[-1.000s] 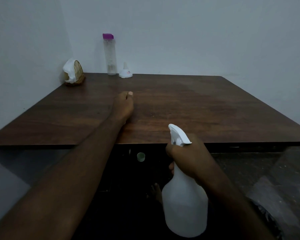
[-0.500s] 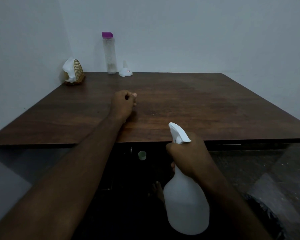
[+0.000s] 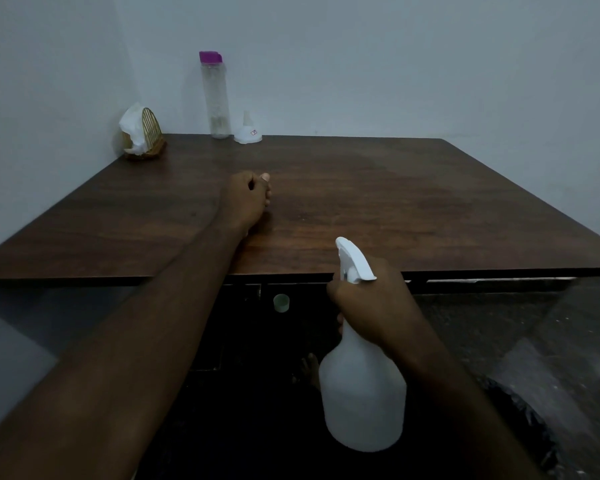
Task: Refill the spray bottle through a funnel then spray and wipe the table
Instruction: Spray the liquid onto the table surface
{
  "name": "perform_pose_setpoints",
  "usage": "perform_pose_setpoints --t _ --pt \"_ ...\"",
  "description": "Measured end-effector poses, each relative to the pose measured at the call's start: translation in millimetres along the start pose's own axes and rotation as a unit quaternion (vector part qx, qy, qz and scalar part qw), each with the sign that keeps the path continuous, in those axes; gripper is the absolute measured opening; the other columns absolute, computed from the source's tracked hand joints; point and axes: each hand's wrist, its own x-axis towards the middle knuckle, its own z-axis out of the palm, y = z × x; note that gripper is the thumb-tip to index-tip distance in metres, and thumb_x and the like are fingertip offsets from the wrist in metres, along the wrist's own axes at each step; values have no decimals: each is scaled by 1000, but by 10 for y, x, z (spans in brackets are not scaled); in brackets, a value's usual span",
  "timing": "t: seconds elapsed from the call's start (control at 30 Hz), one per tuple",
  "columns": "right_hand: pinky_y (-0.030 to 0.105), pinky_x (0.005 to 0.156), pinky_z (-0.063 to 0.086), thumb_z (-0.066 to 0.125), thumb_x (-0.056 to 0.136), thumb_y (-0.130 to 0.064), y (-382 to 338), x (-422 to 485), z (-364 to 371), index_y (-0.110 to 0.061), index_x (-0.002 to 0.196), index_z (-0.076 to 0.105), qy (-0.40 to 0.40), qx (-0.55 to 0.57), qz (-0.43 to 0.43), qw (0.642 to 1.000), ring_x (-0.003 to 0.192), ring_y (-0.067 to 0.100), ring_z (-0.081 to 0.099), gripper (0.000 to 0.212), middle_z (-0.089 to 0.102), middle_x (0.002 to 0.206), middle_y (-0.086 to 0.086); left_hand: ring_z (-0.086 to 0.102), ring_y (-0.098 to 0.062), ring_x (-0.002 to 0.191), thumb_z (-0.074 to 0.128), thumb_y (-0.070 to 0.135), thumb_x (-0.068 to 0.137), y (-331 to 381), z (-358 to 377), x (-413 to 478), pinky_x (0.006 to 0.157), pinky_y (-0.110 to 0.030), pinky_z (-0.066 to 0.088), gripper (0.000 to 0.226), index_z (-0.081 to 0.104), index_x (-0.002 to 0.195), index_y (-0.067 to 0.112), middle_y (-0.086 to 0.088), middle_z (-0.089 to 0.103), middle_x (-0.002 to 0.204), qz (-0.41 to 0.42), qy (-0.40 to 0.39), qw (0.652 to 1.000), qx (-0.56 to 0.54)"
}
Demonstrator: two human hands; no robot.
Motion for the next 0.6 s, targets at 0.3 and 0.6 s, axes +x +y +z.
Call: perform_pose_setpoints --t 0.3,0.6 --pt "38 55 45 58 75 -9 29 -33 -49 -3 66 47 15 -24 19 999 62 39 59 15 56 61 13 61 -13 67 49 24 98 -39 9 23 73 -38 56 25 63 83 9 -3 67 77 11 -4 1000 26" --pt "43 58 51 58 70 -15 41 -9 -135 2 68 55 12 -6 55 998 63 39 63 17 60 62 17 64 -15 69 51 26 97 -52 6 22 75 -39 56 24 61 77 16 -3 68 77 14 -6 999 40"
